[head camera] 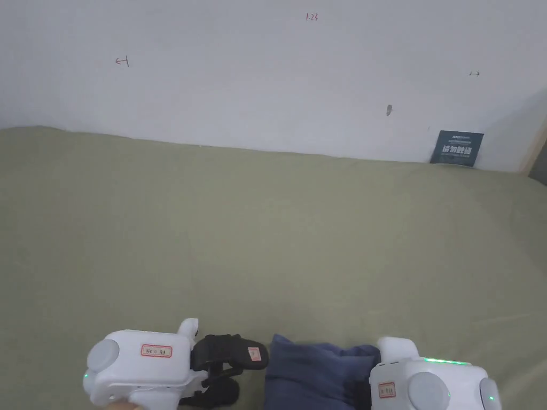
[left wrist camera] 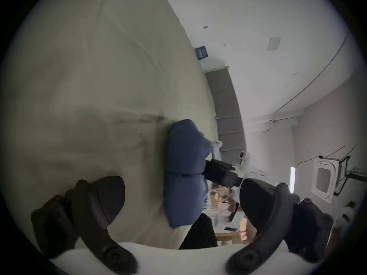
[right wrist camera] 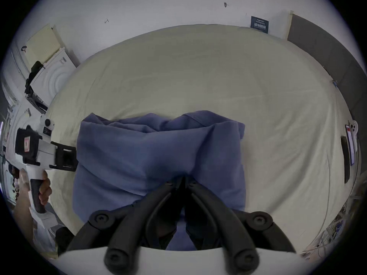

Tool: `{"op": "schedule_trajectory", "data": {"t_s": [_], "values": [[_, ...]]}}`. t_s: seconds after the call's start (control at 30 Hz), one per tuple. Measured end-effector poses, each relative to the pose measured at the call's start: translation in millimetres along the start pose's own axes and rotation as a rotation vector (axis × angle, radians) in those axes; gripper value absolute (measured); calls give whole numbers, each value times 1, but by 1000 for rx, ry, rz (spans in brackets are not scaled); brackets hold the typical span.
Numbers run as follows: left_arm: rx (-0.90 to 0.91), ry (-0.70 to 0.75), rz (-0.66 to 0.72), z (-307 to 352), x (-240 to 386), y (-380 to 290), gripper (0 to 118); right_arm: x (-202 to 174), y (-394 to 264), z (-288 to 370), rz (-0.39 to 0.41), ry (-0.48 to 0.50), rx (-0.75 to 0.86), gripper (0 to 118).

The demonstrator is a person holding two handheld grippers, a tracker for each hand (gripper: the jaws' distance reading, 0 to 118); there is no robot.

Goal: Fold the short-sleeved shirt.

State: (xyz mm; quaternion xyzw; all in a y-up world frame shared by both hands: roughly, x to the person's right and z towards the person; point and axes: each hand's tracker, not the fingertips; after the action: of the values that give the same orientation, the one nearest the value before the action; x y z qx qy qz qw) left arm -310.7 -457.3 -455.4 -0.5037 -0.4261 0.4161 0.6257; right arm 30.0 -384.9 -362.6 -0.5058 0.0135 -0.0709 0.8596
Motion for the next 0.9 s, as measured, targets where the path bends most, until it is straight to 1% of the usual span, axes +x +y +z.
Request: {"op": "schedule_trajectory", "data": {"t_s": [0.1,0.17,0.2,0.23,0.27,0.3,0.33,0.4,0.43,0.5,0.63,0.73,0.83,0.9], "values": [[-6,-6,23,-23,1,2,117,1,0,1,-3,6,1,7],[-18,-8,-2,-37,5,1,113,2,-1,1,-10,12,4,7],[-34,11,-25,-43,7,-1,99,4,-1,1,-17,16,8,7],[-39,34,-58,-45,8,-3,74,4,-2,1,-27,19,10,7],[-35,86,-99,-48,8,-6,36,5,-2,1,-36,23,14,7],[-25,191,-147,-51,6,-11,25,5,-3,1,-41,24,15,7],[-19,244,-167,-52,0,-13,25,6,-3,1,-46,32,16,7],[28,25,-12,-42,-11,-20,24,4,-4,1,-41,26,20,7],[28,50,-13,-43,-8,-21,24,3,-4,1,-33,25,21,7],[14,100,-75,-42,-3,-18,24,0,-4,0,-27,14,18,7],[-6,105,-66,-40,0,-9,24,-5,-3,2,-37,-7,23,7],[-21,106,-73,-37,3,-7,24,-13,-4,5,-28,-32,45,7],[-33,115,-97,-32,8,-2,23,-24,-5,11,-28,-42,111,7],[-39,117,-107,-25,12,6,24,-34,-3,15,-30,-31,136,7]]}}
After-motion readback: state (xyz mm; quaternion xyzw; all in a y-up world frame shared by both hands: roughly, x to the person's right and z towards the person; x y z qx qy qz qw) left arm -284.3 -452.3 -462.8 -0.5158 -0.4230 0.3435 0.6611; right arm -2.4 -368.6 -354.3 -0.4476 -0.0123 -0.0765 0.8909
